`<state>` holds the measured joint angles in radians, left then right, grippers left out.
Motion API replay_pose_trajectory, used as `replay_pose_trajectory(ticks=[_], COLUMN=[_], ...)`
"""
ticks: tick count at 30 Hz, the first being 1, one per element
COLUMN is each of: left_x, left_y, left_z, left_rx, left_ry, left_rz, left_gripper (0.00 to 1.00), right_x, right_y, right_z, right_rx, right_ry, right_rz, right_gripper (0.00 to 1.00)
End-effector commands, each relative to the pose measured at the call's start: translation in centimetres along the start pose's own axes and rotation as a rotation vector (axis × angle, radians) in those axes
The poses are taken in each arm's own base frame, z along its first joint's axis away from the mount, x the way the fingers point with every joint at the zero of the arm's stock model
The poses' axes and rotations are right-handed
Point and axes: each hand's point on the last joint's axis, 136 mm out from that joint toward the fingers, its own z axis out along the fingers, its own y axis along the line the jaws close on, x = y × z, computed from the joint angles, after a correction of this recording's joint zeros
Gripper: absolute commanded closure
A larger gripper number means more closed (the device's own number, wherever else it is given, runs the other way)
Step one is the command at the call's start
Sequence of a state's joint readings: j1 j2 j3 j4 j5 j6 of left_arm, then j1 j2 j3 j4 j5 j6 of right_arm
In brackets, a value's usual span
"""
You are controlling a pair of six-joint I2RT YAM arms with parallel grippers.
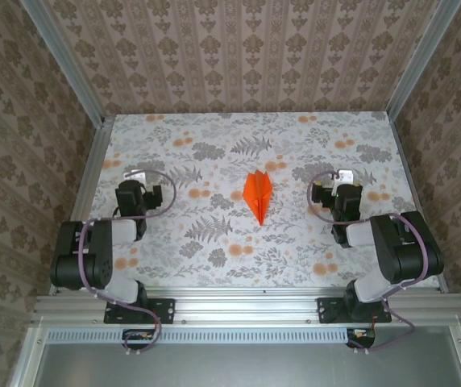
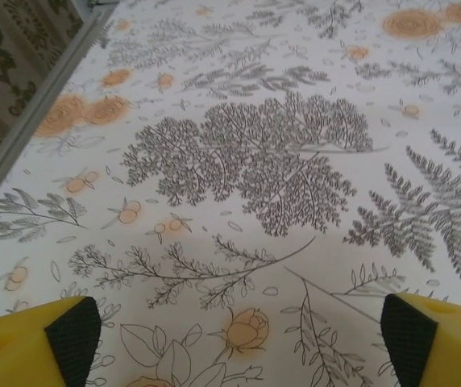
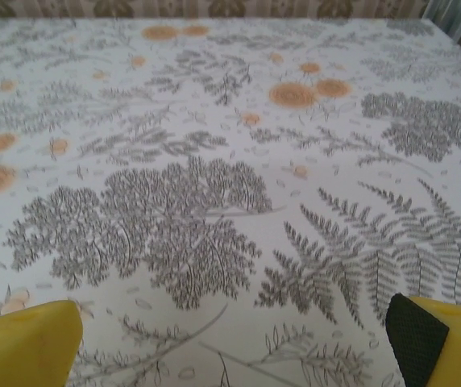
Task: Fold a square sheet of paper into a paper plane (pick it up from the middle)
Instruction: Reset both arms
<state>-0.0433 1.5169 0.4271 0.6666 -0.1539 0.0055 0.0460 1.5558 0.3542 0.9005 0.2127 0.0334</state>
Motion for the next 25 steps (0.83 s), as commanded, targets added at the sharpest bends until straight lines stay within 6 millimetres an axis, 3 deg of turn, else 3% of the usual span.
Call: replay_pose_trajectory(ticks=[1, 25], left_x=[-2.71, -2.68], left_y=[-0.23, -0.48], left_z=[-0.17, -0.23], left_rx=[0.041, 0.044], left_ry=[-0.129, -0.123], left_rz=[-0.001, 0.008], left_gripper=[0.0, 0.0], right_x=[-2.55, -2.51], right_y=[0.25, 0.27], right_z=[0.16, 0.15], right_rx=[-0.022, -0.023], right_ry=[-0.086, -0.083], right_rz=[0.035, 0.034], right_gripper=[0.0, 0.0])
